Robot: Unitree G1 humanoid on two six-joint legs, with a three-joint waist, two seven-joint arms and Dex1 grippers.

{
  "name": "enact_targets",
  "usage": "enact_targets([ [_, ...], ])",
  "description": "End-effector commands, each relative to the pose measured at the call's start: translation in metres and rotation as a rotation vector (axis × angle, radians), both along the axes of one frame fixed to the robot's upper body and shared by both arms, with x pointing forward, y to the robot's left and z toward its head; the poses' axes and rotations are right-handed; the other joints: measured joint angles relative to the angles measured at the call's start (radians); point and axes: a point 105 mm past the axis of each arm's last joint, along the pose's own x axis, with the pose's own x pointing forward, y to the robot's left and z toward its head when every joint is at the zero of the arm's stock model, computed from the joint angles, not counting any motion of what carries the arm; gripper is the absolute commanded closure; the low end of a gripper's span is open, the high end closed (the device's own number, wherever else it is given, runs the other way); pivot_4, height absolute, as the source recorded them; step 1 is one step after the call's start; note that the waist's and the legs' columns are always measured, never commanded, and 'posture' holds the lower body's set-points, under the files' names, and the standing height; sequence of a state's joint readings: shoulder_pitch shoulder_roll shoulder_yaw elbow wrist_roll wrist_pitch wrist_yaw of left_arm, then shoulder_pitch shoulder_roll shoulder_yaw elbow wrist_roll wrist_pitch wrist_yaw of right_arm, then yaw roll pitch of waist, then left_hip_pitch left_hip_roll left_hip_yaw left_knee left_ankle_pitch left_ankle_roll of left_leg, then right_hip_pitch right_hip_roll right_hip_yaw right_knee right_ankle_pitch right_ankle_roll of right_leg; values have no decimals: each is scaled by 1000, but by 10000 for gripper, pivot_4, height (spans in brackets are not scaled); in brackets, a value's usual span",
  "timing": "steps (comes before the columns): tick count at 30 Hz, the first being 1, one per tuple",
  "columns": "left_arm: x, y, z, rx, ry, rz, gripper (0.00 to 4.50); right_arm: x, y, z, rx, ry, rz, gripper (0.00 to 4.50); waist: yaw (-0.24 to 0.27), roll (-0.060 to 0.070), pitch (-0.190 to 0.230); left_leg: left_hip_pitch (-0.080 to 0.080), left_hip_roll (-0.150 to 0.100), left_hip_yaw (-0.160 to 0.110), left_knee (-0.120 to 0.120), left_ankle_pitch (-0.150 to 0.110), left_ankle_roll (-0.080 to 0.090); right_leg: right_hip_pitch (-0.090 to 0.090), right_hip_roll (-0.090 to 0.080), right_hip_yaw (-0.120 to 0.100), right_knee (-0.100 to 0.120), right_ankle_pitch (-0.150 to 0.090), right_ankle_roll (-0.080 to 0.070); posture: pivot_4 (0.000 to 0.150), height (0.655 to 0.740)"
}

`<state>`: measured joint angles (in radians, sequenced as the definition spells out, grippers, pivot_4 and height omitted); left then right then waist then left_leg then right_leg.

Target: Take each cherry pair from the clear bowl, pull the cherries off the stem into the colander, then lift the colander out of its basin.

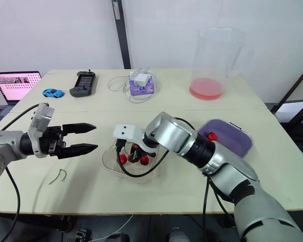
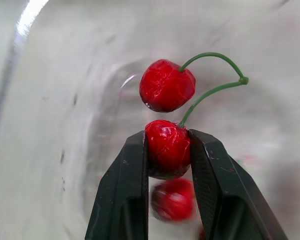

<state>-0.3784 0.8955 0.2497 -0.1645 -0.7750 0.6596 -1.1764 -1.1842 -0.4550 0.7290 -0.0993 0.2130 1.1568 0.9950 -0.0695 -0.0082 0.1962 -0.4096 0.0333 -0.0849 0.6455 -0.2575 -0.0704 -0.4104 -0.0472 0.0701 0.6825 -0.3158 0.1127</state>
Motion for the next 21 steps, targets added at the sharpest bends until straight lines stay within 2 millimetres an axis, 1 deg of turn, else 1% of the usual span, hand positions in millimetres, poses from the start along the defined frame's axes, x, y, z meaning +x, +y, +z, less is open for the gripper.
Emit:
enact_targets([
  [1, 7, 4, 22, -69, -81, 44, 0, -16, -1, 28, 68, -178, 162, 33215, 3, 0, 0, 0, 0, 0, 0, 0, 0, 0, 0, 0, 0, 0, 0, 1500, 7332],
  [4, 13, 4, 34, -139, -93, 56, 0, -19, -7, 37, 140, -256, 175, 33215, 1, -1, 0, 0, 0, -1, 0, 0, 0, 1, 0, -1, 0, 0, 0, 1500, 7332],
  [7, 7, -4, 46, -209, -71, -10, 0, -6, -13, 53, 209, -514, 152, 33215, 0, -1, 0, 0, 0, -1, 0, 0, 0, 1, 0, -1, 0, 0, 0, 1500, 7332],
  [8, 8, -6, 49, -225, -65, -23, 0, 0, -18, 57, 203, -622, 140, 33215, 0, -1, 0, 0, 0, 0, 0, 0, 0, 1, 0, 0, 0, 0, 0, 1500, 7332],
  [10, 11, -8, 53, -241, -56, -32, 0, 8, -25, 59, 170, -761, 131, 33215, 2, -1, 0, 0, 0, 0, 0, 0, 0, 1, 0, -1, 0, 0, 0, 1500, 7332],
  [11, 13, -10, 54, -248, -52, -36, 0, 13, -28, 62, 111, -910, 150, 33215, 2, -1, 0, 0, 0, 0, 0, 0, 0, 1, -1, 0, 0, 0, 0, 1500, 7332],
  [13, 22, -18, 55, -233, -54, -37, 0, 19, -35, 62, 15, -1109, 189, 33215, 5, -1, 0, 0, -1, 0, 1, 0, -1, 1, -1, -1, 0, 0, 0, 1500, 7332],
  [16, 30, -24, 53, -212, -52, -32, 0, 20, -38, 61, -52, -1243, 235, 33215, 4, -1, 0, 0, -1, 0, 1, 1, -1, 1, 0, 0, 0, 0, 0, 1500, 7332],
  [19, 36, -32, 49, -190, -61, -33, 0, 18, -37, 59, -82, -1299, 260, 33215, -1, -1, 0, 0, -1, 0, 0, 1, -1, 1, 0, 0, 0, 0, 0, 1500, 7332],
  [21, 47, -40, 46, -179, -76, -3, 0, 12, -34, 58, -87, -1324, 275, 33215, 1, -1, 0, 0, 0, 0, 0, 1, -2, 0, 0, 0, 0, 0, 0, 1500, 7332],
])
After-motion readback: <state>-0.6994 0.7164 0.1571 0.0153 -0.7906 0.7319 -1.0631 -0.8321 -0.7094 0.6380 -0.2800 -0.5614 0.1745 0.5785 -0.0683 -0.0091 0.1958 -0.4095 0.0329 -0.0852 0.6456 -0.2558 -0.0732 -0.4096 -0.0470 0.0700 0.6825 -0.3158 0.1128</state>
